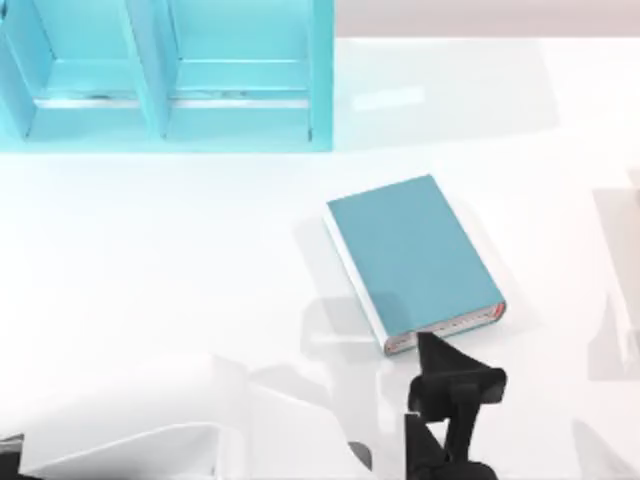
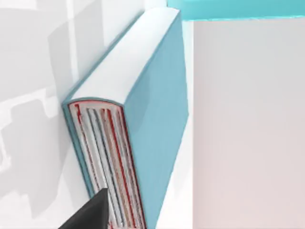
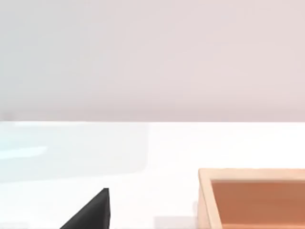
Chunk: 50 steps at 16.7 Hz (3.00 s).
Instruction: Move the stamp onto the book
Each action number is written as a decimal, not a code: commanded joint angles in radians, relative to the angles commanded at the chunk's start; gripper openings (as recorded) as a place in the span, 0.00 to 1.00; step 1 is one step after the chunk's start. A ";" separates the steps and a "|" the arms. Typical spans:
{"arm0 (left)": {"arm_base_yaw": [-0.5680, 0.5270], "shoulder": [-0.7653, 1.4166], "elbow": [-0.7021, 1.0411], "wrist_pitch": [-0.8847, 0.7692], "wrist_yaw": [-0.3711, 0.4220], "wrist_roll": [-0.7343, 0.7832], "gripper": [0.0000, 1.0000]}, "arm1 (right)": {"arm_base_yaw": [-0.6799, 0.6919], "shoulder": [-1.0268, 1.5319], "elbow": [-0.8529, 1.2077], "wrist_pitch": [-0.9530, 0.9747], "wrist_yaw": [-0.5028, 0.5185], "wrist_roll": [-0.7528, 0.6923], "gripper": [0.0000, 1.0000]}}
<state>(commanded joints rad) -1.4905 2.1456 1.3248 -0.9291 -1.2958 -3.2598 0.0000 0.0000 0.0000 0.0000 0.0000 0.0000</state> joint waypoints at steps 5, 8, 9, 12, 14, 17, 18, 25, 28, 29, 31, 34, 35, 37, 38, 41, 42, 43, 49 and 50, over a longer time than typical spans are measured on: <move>0.124 -0.099 -0.171 0.080 0.074 0.202 1.00 | 0.000 0.000 0.000 0.000 0.000 0.000 1.00; 0.259 -0.237 -0.337 0.168 0.169 0.450 1.00 | 0.000 0.000 0.000 0.000 0.000 0.000 1.00; 0.313 -0.297 -0.401 0.206 0.206 0.555 1.00 | 0.000 0.000 0.000 0.000 0.000 0.000 1.00; 0.491 -0.510 -0.602 0.334 0.326 0.918 1.00 | 0.000 0.000 0.000 0.000 0.000 0.000 1.00; 0.617 -0.678 -0.734 0.425 0.414 1.192 1.00 | 0.000 0.000 0.000 0.000 0.000 0.000 1.00; 0.808 -0.958 -0.913 0.560 0.559 1.625 1.00 | 0.000 0.000 0.000 0.000 0.000 0.000 1.00; 0.871 -1.058 -0.966 0.603 0.613 1.770 1.00 | 0.000 0.000 0.000 0.000 0.000 0.000 1.00; 1.253 -1.706 -1.236 0.842 0.998 2.678 1.00 | 0.000 0.000 0.000 0.000 0.000 0.000 1.00; 1.367 -1.912 -1.294 0.892 1.136 2.961 1.00 | 0.000 0.000 0.000 0.000 0.000 0.000 1.00; 1.398 -1.969 -1.306 0.902 1.175 3.036 1.00 | 0.000 0.000 0.000 0.000 0.000 0.000 1.00; 1.446 -2.060 -1.320 0.916 1.239 3.153 1.00 | 0.000 0.000 0.000 0.000 0.000 0.000 1.00; 1.486 -2.136 -1.325 0.927 1.290 3.248 1.00 | 0.000 0.000 0.000 0.000 0.000 0.000 1.00; 1.490 -2.146 -1.325 0.929 1.296 3.260 1.00 | 0.000 0.000 0.000 0.000 0.000 0.000 1.00; 1.490 -2.146 -1.325 0.929 1.296 3.260 1.00 | 0.000 0.000 0.000 0.000 0.000 0.000 1.00; 1.490 -2.146 -1.325 0.929 1.296 3.260 1.00 | 0.000 0.000 0.000 0.000 0.000 0.000 1.00; 1.490 -2.146 -1.325 0.929 1.296 3.260 1.00 | 0.000 0.000 0.000 0.000 0.000 0.000 1.00; 1.490 -2.146 -1.325 0.929 1.296 3.260 1.00 | -0.003 0.011 0.011 -0.009 0.000 -0.003 1.00; 1.490 -2.146 -1.325 0.929 1.296 3.260 1.00 | -0.010 0.032 0.032 -0.028 0.000 -0.010 1.00; 1.490 -2.146 -1.325 0.929 1.296 3.260 1.00 | -0.104 0.383 0.371 -0.298 0.007 -0.103 1.00; 1.490 -2.146 -1.325 0.929 1.296 3.260 1.00 | -0.126 0.477 0.455 -0.362 0.009 -0.124 1.00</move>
<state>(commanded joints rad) 0.0000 0.0000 0.0000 0.0000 0.0000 0.0000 -0.1261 0.4768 0.4553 -0.3623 0.0089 -0.1240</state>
